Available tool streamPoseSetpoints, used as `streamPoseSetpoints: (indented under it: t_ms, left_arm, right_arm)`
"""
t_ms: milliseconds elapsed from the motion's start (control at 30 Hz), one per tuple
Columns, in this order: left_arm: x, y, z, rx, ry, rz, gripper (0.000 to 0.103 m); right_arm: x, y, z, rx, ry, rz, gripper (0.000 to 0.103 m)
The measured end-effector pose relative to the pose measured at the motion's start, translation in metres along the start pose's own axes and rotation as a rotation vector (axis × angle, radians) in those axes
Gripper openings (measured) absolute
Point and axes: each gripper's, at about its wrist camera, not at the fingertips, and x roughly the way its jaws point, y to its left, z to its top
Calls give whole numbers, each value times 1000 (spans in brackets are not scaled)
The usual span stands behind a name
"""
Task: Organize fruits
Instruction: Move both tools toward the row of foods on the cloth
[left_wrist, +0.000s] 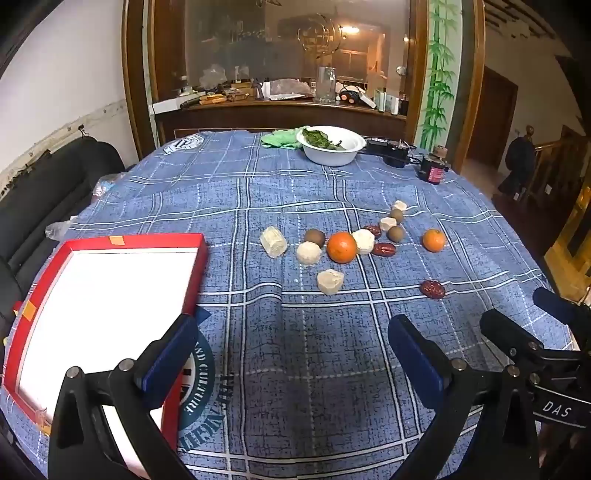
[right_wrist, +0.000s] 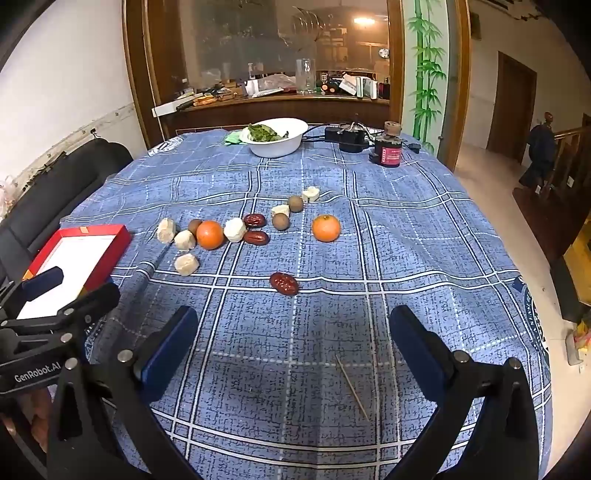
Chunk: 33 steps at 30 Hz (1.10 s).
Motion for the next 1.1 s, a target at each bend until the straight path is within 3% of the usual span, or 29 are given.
streamPoseSetpoints:
  t_ms: [333, 900, 1100]
  left_arm:
    - [3, -13, -5, 19, 9, 4, 102]
    - [19, 4, -10, 11, 36, 20, 102]
    - [26, 7, -9, 4, 32, 14, 102]
  right_arm:
    - [2, -2, -1, 1, -1, -15, 103]
    - [5, -17, -8, 33, 5, -5, 102]
    - [30, -12, -3, 11, 61, 41, 77]
